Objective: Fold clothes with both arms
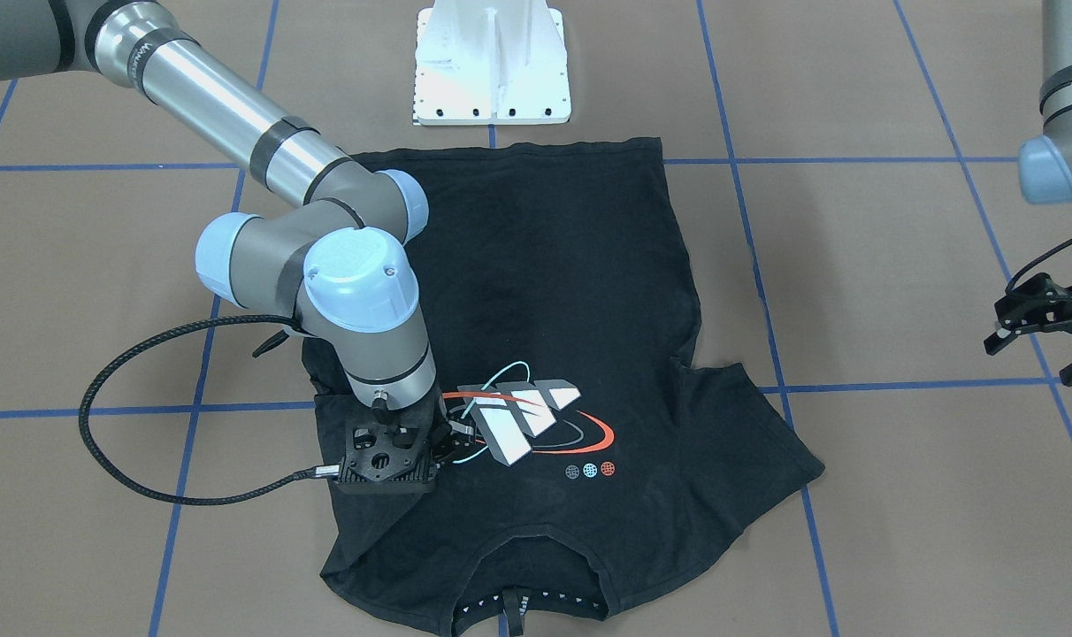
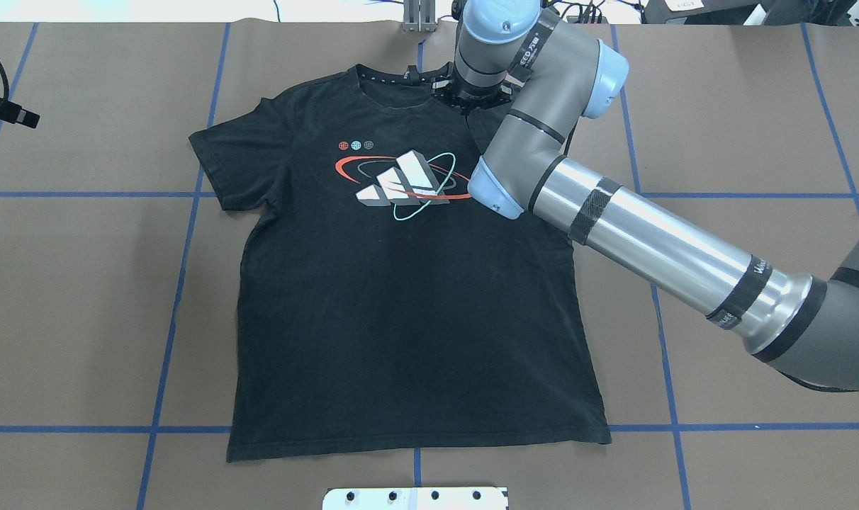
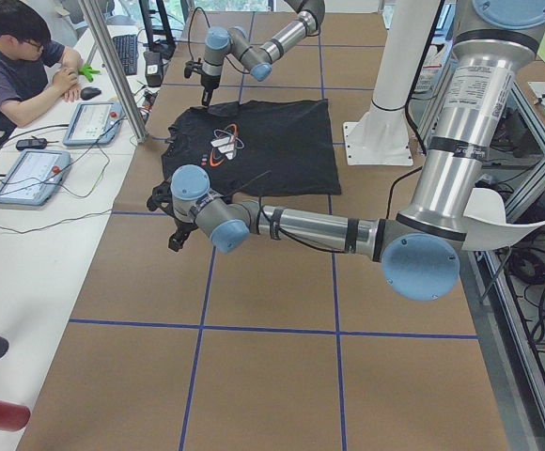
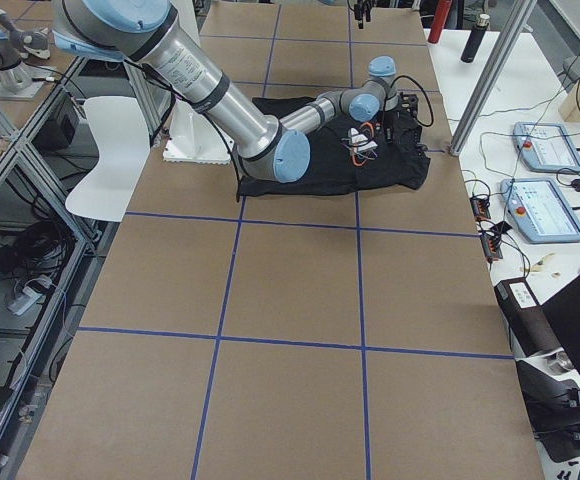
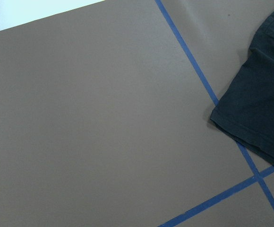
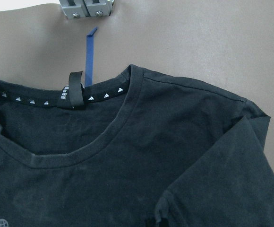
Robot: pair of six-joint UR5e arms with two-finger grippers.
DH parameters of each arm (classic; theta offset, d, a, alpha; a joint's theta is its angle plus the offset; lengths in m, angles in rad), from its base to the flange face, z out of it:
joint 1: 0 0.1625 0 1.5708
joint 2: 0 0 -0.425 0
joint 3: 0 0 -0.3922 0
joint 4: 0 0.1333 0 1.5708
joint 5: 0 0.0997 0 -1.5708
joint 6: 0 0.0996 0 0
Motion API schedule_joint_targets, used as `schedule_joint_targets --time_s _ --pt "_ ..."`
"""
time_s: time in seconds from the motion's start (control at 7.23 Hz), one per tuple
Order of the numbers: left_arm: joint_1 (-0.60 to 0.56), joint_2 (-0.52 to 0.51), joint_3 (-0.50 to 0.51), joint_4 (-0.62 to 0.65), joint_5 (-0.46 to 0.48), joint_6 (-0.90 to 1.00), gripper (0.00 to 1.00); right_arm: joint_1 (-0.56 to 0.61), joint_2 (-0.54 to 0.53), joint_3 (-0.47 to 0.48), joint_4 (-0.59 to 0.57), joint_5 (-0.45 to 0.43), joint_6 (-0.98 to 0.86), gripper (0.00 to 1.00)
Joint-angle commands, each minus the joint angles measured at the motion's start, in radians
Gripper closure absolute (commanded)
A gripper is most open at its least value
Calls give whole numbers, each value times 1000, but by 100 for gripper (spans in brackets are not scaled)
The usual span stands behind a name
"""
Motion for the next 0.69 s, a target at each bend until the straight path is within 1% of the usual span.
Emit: schedule_joint_targets --time_s 0.0,0.14,0.28,0.42,0.55 --pt "0 0 2 2 0 0 0 -18 13 -20 0 -25 12 100" --pt "0 0 0 2 0 0 0 -29 27 -39 0 -47 26 100" --pt "1 0 0 2 0 0 0 -33 29 -42 1 -53 28 83" --pt "0 0 0 0 0 0 0 -44 27 -42 3 -79 64 2" --pt "1 0 0 2 0 0 0 -55 29 -46 3 -114 96 1"
